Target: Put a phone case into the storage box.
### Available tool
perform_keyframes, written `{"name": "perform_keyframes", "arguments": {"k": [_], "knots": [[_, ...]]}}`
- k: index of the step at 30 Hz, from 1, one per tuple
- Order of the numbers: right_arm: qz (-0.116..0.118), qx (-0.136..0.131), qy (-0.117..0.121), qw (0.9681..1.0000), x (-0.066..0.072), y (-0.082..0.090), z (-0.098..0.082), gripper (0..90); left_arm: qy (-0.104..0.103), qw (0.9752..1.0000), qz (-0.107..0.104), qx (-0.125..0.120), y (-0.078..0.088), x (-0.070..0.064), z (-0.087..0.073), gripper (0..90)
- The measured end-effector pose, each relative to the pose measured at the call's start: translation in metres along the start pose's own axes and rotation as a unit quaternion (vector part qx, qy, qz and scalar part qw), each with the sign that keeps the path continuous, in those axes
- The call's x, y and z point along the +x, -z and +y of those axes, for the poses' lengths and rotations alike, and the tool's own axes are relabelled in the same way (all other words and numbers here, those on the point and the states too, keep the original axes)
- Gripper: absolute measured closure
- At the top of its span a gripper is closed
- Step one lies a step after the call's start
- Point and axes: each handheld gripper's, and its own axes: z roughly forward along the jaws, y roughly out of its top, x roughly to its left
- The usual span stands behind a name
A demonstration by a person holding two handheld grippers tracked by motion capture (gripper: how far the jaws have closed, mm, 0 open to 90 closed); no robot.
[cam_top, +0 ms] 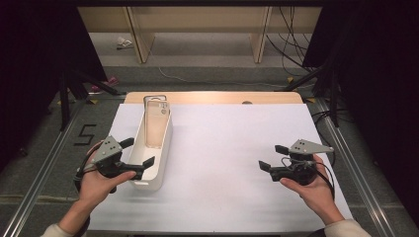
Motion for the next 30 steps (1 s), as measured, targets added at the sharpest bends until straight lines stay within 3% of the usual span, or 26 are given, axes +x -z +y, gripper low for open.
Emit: {"name": "perform_keyframes", "arguments": {"k": [30], "knots": [[-0.002,0.013,-0.008,0.9999,-0.002,0.011,-0.007,16.1,-0.002,0.9999,-0.010,0.011,0.007,-0.008,-0.013,1.1]]}}
